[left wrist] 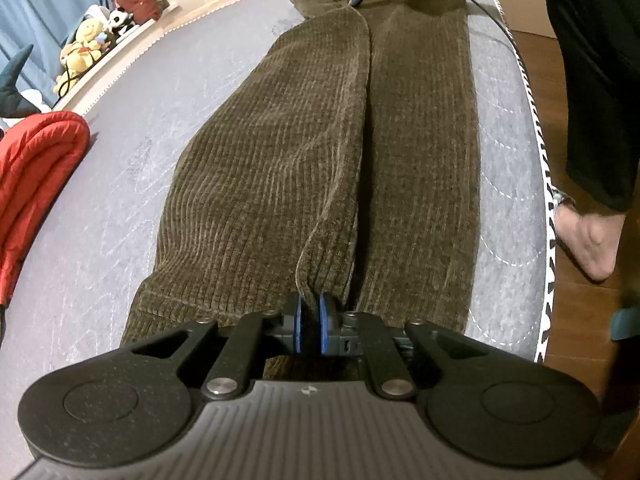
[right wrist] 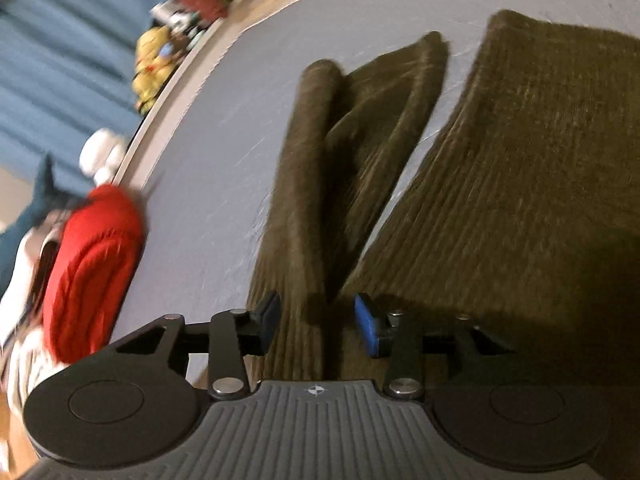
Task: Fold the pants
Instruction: 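Hold the waistband with the left tool while the right tool stretches the legs lengthwise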
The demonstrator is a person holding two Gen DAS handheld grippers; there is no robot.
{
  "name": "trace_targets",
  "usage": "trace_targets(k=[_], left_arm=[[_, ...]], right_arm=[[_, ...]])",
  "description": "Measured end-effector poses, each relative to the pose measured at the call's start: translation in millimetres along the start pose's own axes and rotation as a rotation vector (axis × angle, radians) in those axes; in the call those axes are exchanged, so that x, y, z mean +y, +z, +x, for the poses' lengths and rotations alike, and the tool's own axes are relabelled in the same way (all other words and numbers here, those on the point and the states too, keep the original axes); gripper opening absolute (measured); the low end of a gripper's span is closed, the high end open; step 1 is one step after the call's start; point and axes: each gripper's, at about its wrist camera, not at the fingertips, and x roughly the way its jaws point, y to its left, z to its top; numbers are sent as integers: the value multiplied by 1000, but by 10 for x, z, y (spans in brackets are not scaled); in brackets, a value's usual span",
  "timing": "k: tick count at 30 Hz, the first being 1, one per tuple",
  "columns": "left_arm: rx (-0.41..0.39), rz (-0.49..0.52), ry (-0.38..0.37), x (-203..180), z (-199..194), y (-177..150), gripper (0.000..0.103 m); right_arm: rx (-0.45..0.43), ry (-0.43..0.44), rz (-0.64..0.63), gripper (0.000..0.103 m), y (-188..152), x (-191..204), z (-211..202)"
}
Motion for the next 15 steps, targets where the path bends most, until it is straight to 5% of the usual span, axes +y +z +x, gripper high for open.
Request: trace_targets(k=[6, 9, 15], left_arm=[[-6, -9, -8, 44, 29, -21, 10], [-8, -12, -3, 44, 31, -16, 10], [-39, -37, -10, 104, -66, -24, 5]], right_arm=[[-16, 49, 6, 43, 123, 7, 158], [-19, 92, -26, 9, 152, 75, 145], [-104, 104, -93, 3, 210, 289, -321]])
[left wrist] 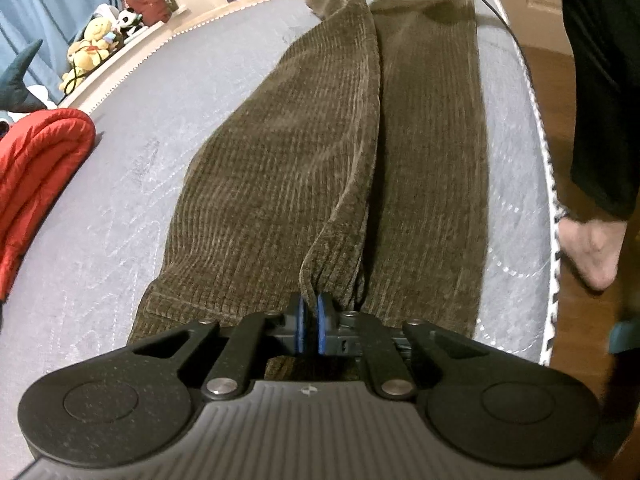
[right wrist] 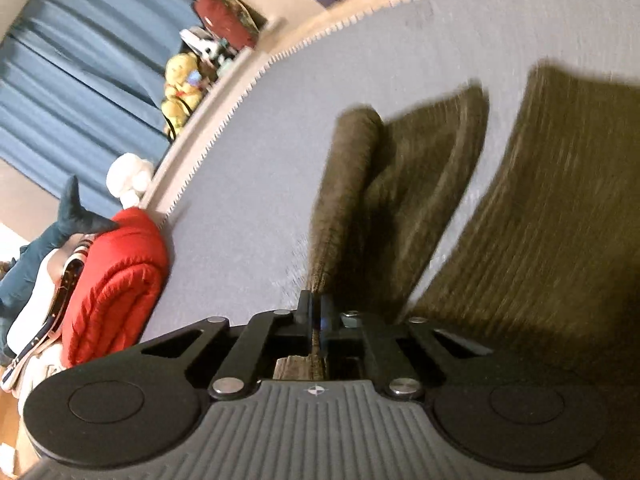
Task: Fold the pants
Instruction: 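Hold the waistband with the left tool while the right tool stretches the legs lengthwise, then open the left tool and release the waistband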
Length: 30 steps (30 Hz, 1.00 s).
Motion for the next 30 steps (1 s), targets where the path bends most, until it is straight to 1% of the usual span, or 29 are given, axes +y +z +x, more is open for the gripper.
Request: trace_targets(k=[1, 3, 5, 7, 9, 12, 14, 15, 16, 17, 18, 19, 20, 21, 22, 23, 24, 25, 26, 28, 30], left_arm=[[-12, -2, -2, 16, -44, -9, 4], [-35, -11, 5, 58, -143, -22, 3], [-67, -26, 13, 109, -274, -28, 3], [-86, -37, 28, 151, -406, -33, 3], [-80, -35, 28, 145, -501, -58, 3], [-33, -21, -19, 86, -553, -124, 3], [14, -32, -84, 71, -553, -171, 4], [31, -39, -110, 70, -559, -193, 6], [33, -46, -124, 71, -584, -205, 9], [18, -61, -129, 85, -627, -213, 13], [-5, -91, -141, 129, -681, -211, 15], [-40, -123, -146, 185, -745, -207, 21], [-89, -155, -135, 240, -815, -187, 27], [-141, -183, -114, 290, -876, -158, 29], [-184, -208, -97, 324, -913, -127, 33], [-221, -228, -80, 343, -926, -80, 38], [-241, -237, -57, 334, -906, -26, 41], [-245, -231, -24, 298, -856, 32, 47], [-234, -221, 14, 263, -794, 94, 49], [-191, -202, 71, 168, -593, 242, 49], [-161, -204, 101, 102, -407, 369, 49]], right_arm=[[-19, 9, -12, 2, 33, 47, -105], [-67, 20, -75, 2, 83, 187, -422], [-90, 23, -122, 2, 90, 287, -734], [-85, -25, -152, 2, 61, 355, -1052], [-55, -126, -152, 2, -32, 353, -1347], [-10, -219, -126, 2, -240, 219, -1682], [39, -303, -118, 3, -379, 81, -1744], [83, -324, -100, 5, -433, -14, -1715], [130, -339, -69, 7, -457, -120, -1668], [149, -359, -20, 7, -450, -248, -1641], [132, -377, 22, 7, -421, -348, -1651], [82, -385, 65, 10, -352, -458, -1680], [26, -383, 108, 20, -269, -556, -1720], [-24, -379, 150, 27, -184, -648, -1760], [-77, -373, 189, 39, -93, -739, -1797], [-130, -370, 219, 41, 2, -831, -1829], [-159, -369, 234, 41, 38, -923, -1854], [-180, -370, 258, 41, 96, -1011, -1846], [-186, -372, 288, 41, 127, -1087, -1822], [-185, -368, 349, 41, 161, -1254, -1756], [-172, -370, 372, 41, 180, -1382, -1667]])
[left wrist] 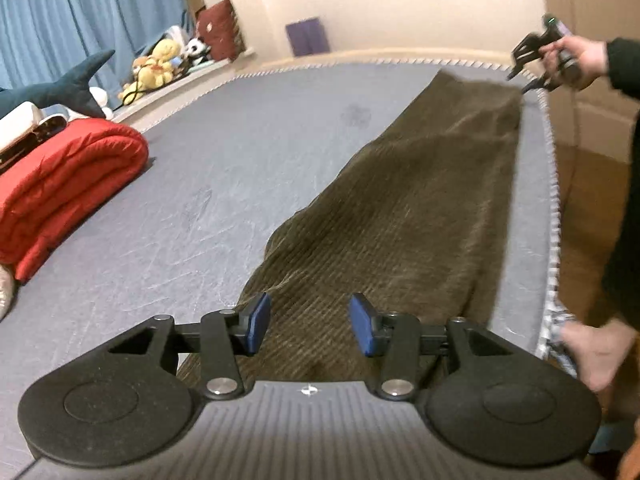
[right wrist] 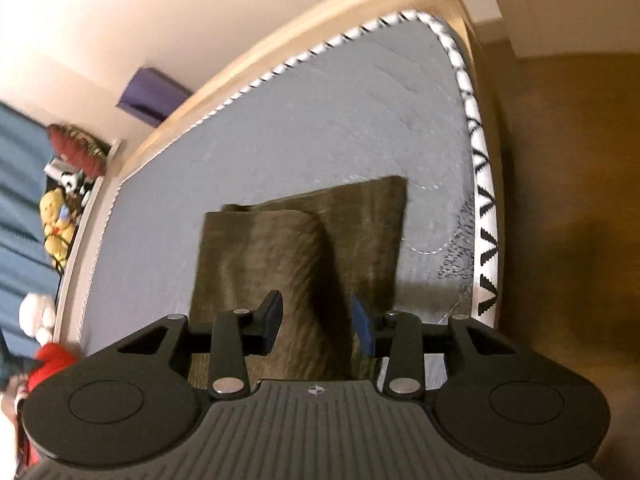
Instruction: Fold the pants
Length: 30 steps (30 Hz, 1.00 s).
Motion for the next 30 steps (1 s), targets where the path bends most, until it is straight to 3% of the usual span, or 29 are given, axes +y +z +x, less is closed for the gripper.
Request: trace_targets(k=[4, 8, 14, 16, 19, 26, 30], left_arm=[[10, -54, -19, -119, 292, 151, 49], [4, -25, 5, -233, 419, 234, 49], [25, -1, -8, -332, 603, 279, 52], [26, 4, -23, -351, 666, 284, 52], [20, 12, -36, -399, 701, 301, 52], [-18, 10, -31, -456, 771, 434, 54], [-24, 6, -24, -486, 807, 478, 54]], right_arm=[[57, 12, 44, 41, -49, -70, 184], [119, 53, 34, 41, -118, 2, 168], [253, 7, 10, 43, -413, 87, 175], [269, 29, 11, 44, -471, 138, 179], [251, 114, 40, 44, -452, 181, 178], [86, 237, 250, 44, -252, -16, 245], [21, 270, 301, 44, -195, -143, 306]])
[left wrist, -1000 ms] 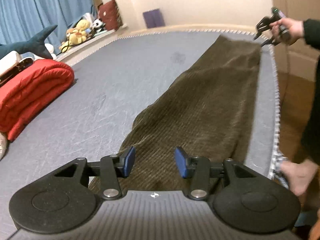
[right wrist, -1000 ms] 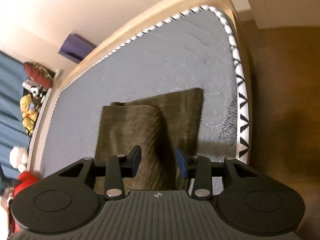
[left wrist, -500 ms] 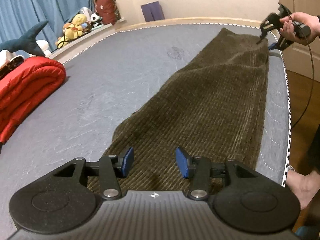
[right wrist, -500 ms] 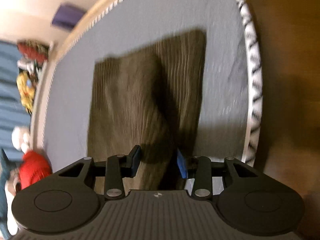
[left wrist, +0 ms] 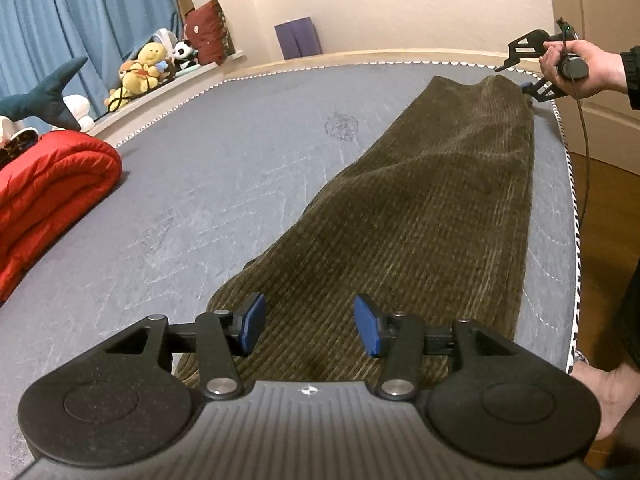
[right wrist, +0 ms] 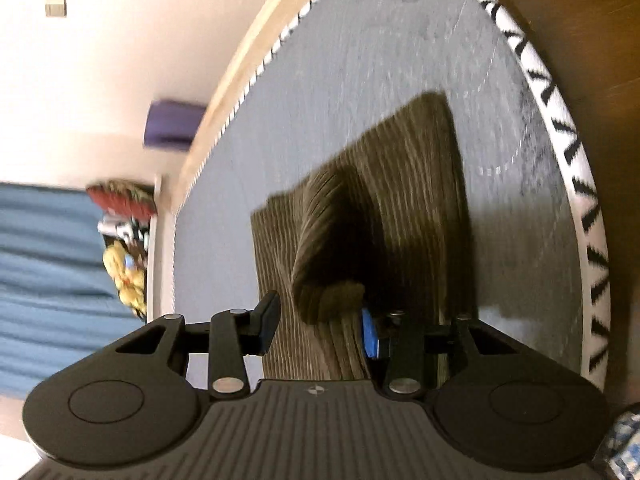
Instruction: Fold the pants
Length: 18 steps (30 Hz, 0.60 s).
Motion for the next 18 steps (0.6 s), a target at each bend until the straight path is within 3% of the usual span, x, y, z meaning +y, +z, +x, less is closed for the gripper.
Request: trace_targets(k=[5, 9, 10, 11, 12, 15, 16, 18], left_arm=[[-7, 29, 2, -69, 15, 18, 55], [-33, 31, -9, -97, -26, 29, 56], [-38, 35, -12, -106, -32, 30, 57], [-40, 42, -10, -118, -34, 28, 57], [-39, 47, -6, -123, -31, 25, 58], [-31, 49, 1, -120, -14, 24, 58], [-30, 47, 2, -118, -10, 26, 58], [-31, 48, 2, -110, -10, 22, 58]], right_arm=[[19, 51, -90, 51, 122, 27, 135], [47, 65, -134, 51, 169, 66, 219], [24, 57, -134, 42, 184, 67, 173], [-12, 49, -134, 17, 195, 76, 89], [-62, 56, -141, 5, 197, 116, -27], [-377, 44, -274, 1, 134, 355, -609], [-445, 41, -310, 1, 134, 415, -735], [-405, -12, -326, 2, 220, 416, -765]])
